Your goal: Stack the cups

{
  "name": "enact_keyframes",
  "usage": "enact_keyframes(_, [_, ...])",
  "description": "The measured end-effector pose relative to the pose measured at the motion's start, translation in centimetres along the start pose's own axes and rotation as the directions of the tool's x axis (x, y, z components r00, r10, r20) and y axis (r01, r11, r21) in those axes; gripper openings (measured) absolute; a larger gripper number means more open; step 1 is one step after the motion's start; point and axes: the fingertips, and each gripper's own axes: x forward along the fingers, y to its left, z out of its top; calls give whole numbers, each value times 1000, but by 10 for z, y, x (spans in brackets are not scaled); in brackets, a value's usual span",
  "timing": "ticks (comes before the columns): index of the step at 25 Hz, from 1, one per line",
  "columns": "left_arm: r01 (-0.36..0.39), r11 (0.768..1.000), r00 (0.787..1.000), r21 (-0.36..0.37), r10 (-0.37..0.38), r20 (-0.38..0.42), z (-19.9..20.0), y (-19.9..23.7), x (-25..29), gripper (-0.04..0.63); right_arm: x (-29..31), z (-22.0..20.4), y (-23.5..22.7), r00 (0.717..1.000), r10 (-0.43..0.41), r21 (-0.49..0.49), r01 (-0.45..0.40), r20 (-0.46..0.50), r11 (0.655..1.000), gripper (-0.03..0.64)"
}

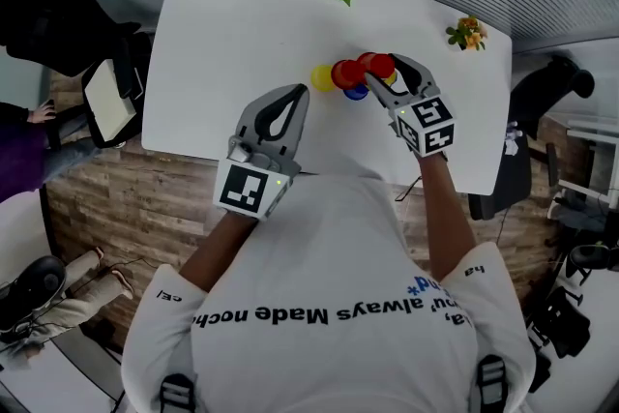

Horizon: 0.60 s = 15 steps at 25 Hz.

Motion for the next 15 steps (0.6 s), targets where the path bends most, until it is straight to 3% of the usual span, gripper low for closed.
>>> enact_keyframes(10, [1,1000,1000,-5,-1,-7,-3,4,9,20,8,-6,-5,1000,15,17,-14,-23,1000,253])
enact_keyframes(15, [-1,1000,1000,-6,1,-6,-2,5,10,20,8,-4,-4,1000,14,17,-14,-14,1000,290])
